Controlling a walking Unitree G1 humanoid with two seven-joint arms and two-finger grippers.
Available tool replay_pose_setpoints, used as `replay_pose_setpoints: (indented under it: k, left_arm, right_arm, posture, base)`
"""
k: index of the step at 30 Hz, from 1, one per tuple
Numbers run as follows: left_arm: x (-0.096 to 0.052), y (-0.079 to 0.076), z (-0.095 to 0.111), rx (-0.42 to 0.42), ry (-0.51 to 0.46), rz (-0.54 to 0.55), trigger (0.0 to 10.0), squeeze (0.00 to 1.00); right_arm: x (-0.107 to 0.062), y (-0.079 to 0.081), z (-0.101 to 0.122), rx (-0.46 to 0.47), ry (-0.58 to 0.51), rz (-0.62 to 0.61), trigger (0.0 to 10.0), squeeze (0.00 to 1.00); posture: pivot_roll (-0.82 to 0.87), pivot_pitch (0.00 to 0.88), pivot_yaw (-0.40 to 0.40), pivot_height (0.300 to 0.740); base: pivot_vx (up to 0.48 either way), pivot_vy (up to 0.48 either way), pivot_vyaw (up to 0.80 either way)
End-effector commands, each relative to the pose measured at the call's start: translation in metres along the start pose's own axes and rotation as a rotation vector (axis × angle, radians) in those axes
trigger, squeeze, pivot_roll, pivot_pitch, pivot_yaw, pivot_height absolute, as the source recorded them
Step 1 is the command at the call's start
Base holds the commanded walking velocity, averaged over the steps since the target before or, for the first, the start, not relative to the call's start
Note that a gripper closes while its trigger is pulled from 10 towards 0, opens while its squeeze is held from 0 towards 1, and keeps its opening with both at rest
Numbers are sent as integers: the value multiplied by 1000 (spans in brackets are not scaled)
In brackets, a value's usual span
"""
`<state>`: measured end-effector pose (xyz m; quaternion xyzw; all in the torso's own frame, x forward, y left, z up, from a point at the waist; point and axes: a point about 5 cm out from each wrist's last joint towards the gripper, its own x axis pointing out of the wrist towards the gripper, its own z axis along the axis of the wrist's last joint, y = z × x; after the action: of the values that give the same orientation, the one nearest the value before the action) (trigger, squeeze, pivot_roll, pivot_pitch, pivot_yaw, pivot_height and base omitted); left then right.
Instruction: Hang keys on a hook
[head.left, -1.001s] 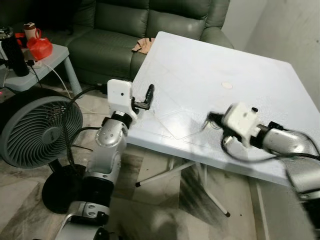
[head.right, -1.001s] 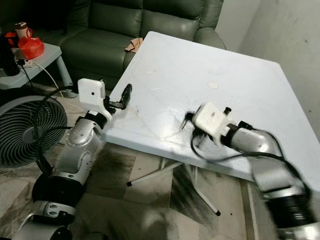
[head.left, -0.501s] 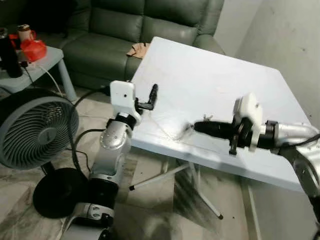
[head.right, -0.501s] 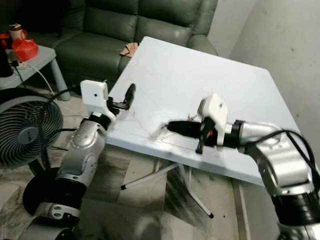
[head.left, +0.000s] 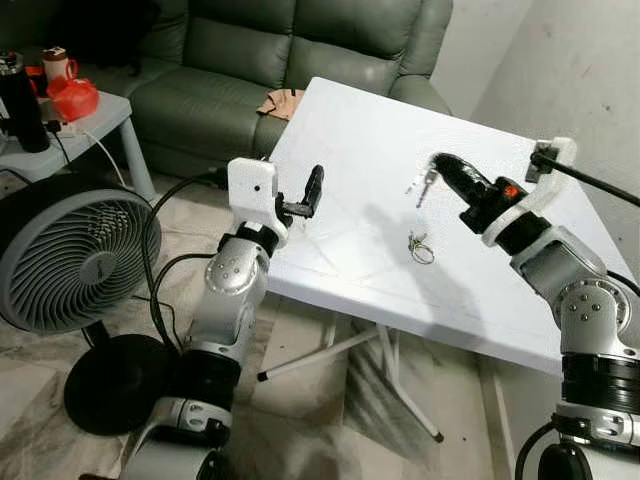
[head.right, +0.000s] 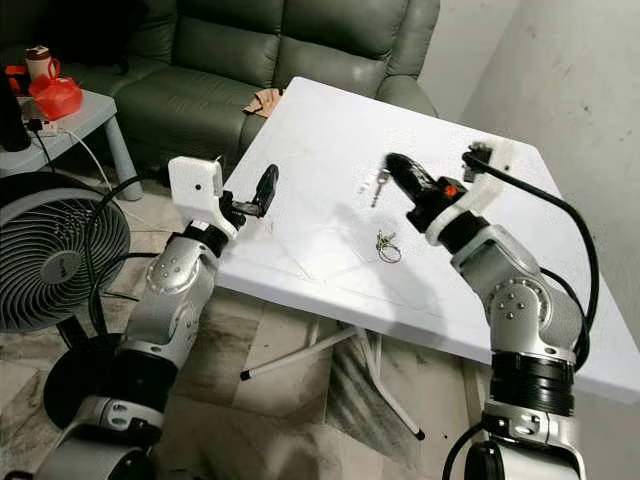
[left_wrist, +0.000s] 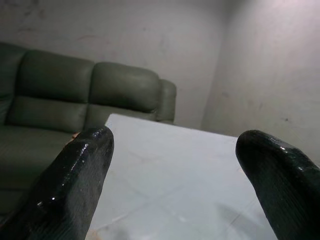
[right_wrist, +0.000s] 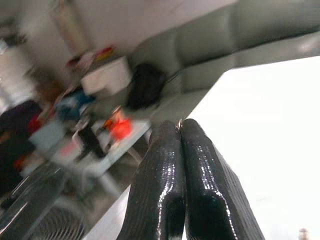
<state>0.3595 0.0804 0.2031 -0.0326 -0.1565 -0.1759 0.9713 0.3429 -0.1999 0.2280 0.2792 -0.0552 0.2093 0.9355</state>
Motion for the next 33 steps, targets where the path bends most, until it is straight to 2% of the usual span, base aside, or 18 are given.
replay_pose_setpoints:
  k: [1, 2, 3, 4, 5, 7, 9, 11, 14, 17, 22, 24, 25, 27, 28, 29, 31, 33]
  left_arm:
    - [5, -8, 3, -2, -10, -35, 10000, 0]
    - [6, -8, 3, -2, -11, -36, 10000, 0]
    - [9, -7, 5, -8, -11, -31, 10000, 0]
    - [9, -7, 5, -8, -11, -31, 10000, 0]
    - [10, -5, 6, -16, -13, -21, 10000, 0]
    - [11, -5, 7, -18, -15, -17, 10000, 0]
    - [11, -3, 9, -34, -22, 4, 10000, 0]
    - [11, -2, 9, -38, -25, 10, 10000, 0]
    - [10, -1, 9, -46, -26, 21, 10000, 0]
    - [9, 2, 10, -51, -34, 29, 10000, 0]
    - [8, 10, 16, -119, -49, 53, 10000, 0]
    - [7, 11, 16, -128, -53, 50, 10000, 0]
    - [6, 12, 18, -133, -58, 50, 10000, 0]
    - [6, 12, 18, -133, -58, 50, 10000, 0]
    - [4, 15, 19, -133, -64, 59, 10000, 0]
    - [4, 15, 19, -133, -64, 59, 10000, 0]
    - [2, 16, 17, -132, -58, 66, 10000, 0]
    - [3, 16, 17, -134, -55, 66, 10000, 0]
  right_arm:
    - [-3, -7, 6, -1, -43, -61, 10000, 0]
    - [-3, -10, 7, -13, -67, -106, 10000, 0]
    - [-3, -19, 2, 45, -76, -220, 10000, 0]
    - [-3, -19, 2, 45, -76, -220, 10000, 0]
    - [-5, -31, -7, 91, -41, -350, 10000, 0]
    - [-7, -36, -11, 93, -17, -406, 10000, 0]
    - [-20, -55, -24, 28, 47, -554, 10000, 0]
    - [-24, -60, -28, 13, 66, -577, 10000, 0]
    - [-25, -56, -22, -83, 35, -524, 10000, 0]
    - [-16, -36, -9, -159, -73, -413, 10000, 0]
    - [-11, -18, -12, -97, -144, -367, 10000, 0]
    - [-11, -16, -14, -90, -140, -361, 10000, 0]
    - [-12, -18, -20, -11, -119, -390, 10000, 0]
    - [-12, -18, -20, -11, -119, -390, 10000, 0]
    - [-15, -9, -42, -185, 85, -301, 10000, 0]
    - [-15, -9, -42, -185, 85, -301, 10000, 0]
    - [-21, -5, -51, -376, 245, -190, 10000, 0]
    - [-23, -7, -45, -444, 287, -157, 10000, 0]
  posture:
    - [-12, 47, -159, 711]
    - [-12, 46, -153, 711]
    - [-11, 43, -147, 711]
    - [-11, 43, -147, 711]
    - [-9, 40, -142, 711]
    - [-9, 40, -142, 711]
    - [-4, 31, -133, 711]
    - [-1, 29, -132, 711]
    - [2, 24, -131, 711]
    - [1, 7, -127, 711]
    - [8, 0, -116, 711]
    - [8, 0, -116, 711]
    - [7, 0, -111, 711]
    - [7, 0, -111, 711]
    - [9, 0, -112, 711]
    - [9, 0, -112, 711]
    - [7, 0, -112, 711]
    - [3, 0, -116, 711]
  base:
    - [0, 0, 0]
    - [0, 0, 0]
    - [0, 0, 0]
    - [0, 0, 0]
    - [0, 0, 0]
    - [0, 0, 0]
    - [0, 0, 0]
    - [0, 0, 0]
    - [0, 0, 0]
    - [0, 0, 0]
    - [0, 0, 0]
    - [0, 0, 0]
    - [0, 0, 0]
    - [0, 0, 0]
    - [0, 0, 0]
    - [0, 0, 0]
    - [0, 0, 0]
    - [0, 0, 0]
